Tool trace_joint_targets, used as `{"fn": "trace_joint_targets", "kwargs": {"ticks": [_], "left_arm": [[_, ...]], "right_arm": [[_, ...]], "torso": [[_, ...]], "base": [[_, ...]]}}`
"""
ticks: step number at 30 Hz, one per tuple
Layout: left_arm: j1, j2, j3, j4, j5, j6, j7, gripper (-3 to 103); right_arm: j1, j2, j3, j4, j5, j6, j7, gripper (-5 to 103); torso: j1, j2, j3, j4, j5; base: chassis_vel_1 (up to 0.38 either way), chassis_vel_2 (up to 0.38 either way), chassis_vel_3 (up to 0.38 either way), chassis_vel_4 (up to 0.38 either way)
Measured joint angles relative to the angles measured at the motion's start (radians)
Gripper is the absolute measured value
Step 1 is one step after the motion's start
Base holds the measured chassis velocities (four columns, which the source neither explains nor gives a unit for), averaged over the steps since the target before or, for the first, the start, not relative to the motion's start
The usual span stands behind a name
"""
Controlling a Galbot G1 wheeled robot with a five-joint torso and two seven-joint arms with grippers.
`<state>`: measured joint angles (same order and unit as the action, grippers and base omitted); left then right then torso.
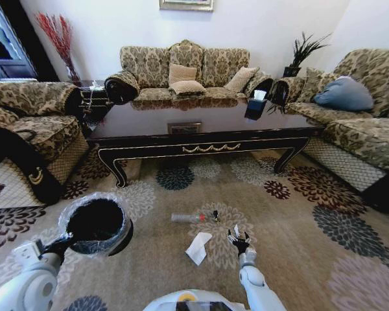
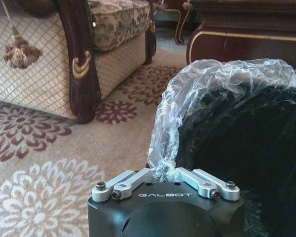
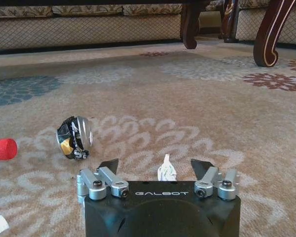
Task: Move to the front of the table and pick up the trash from the floor, then place it into the trash bin.
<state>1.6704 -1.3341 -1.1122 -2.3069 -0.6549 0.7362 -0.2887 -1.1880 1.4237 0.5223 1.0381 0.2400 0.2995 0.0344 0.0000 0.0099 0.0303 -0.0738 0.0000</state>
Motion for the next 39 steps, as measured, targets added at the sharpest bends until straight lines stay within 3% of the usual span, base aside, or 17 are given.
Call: {"fn": "trace_joint_targets", "kwargs": {"ticks": [1,3,7,11,15,19,21,23,27,32,35,39], "left_arm": [[0.0,0.0,-0.002,-0.004,-0.002,0.0,0.0,2],[0.001,0.0,-0.002,-0.006,-0.003,0.0,0.0,2],[0.002,-0.005,-0.001,-0.009,-0.003,0.0,0.0,2],[0.002,-0.007,0.002,-0.009,-0.003,0.0,0.001,2],[0.002,-0.012,0.008,-0.009,0.0,0.0,0.001,2],[0.003,-0.016,0.013,-0.009,0.004,0.0,0.001,2],[0.003,-0.018,0.015,-0.009,0.005,-0.001,0.001,2],[0.003,-0.018,0.015,-0.009,0.006,-0.001,0.001,2],[0.005,-0.018,0.016,-0.009,0.006,-0.001,0.001,2],[0.005,-0.018,0.016,-0.008,0.007,-0.001,0.001,2],[0.004,-0.018,0.016,-0.008,0.007,-0.001,0.0,2],[0.003,-0.019,0.019,-0.005,0.007,-0.001,-0.001,2]], "right_arm": [[0.001,0.001,0.0,-0.002,-0.002,-0.002,0.001,79],[0.001,0.001,0.0,-0.003,-0.004,-0.005,0.002,79],[-0.001,0.002,0.002,-0.008,-0.011,-0.015,0.014,57],[-0.004,0.003,0.002,-0.011,-0.015,-0.017,0.016,52],[-0.014,0.005,0.004,-0.017,-0.023,-0.016,0.016,35],[-0.018,0.008,0.006,-0.019,-0.028,-0.014,0.016,31],[-0.018,0.009,0.007,-0.021,-0.03,-0.012,0.016,38],[-0.018,0.009,0.008,-0.022,-0.031,-0.012,0.016,38],[-0.017,0.009,0.01,-0.027,-0.032,-0.01,0.015,56],[-0.017,0.009,0.014,-0.03,-0.036,-0.01,0.014,59],[-0.017,0.008,0.015,-0.03,-0.037,-0.01,0.013,42],[-0.017,0.008,0.017,-0.031,-0.038,-0.01,0.013,32]], "torso": [[0.0,0.0,0.0,0.0,0.0],[0.0,0.0,0.0,-0.0001,0.0],[0.0,0.0,0.0,0.0,-0.0001],[0.0,0.0,0.0,0.0,-0.0001],[0.0,0.0,0.0,0.0,-0.0001],[0.0,0.0,0.0,-0.0001,0.0],[0.0,0.0,0.0,0.0,-0.0001],[0.0,0.0,0.0,0.0,-0.0001],[0.0,0.0,0.0,0.0,-0.0001],[0.0,0.0,0.0,0.0,-0.0001],[0.0,0.0,0.0,0.0,0.0],[0.0,0.0,0.0,0.0,-0.0001]], "base": [[0.0,0.0,0.0,0.0],[0.0,0.0,0.0,0.0],[0.0,0.0,0.0,0.0],[0.0,0.0,0.0,0.0],[0.0,0.0,0.0,0.0],[0.0,0.0,0.0,0.0],[0.0,0.0,0.0,0.0],[0.0,0.0,0.0,0.0],[0.0,0.0,0.0,0.0],[0.0,0.0,0.0,0.0],[0.0,0.0,0.0,0.0],[0.0,0.0,0.0,0.0]]}}
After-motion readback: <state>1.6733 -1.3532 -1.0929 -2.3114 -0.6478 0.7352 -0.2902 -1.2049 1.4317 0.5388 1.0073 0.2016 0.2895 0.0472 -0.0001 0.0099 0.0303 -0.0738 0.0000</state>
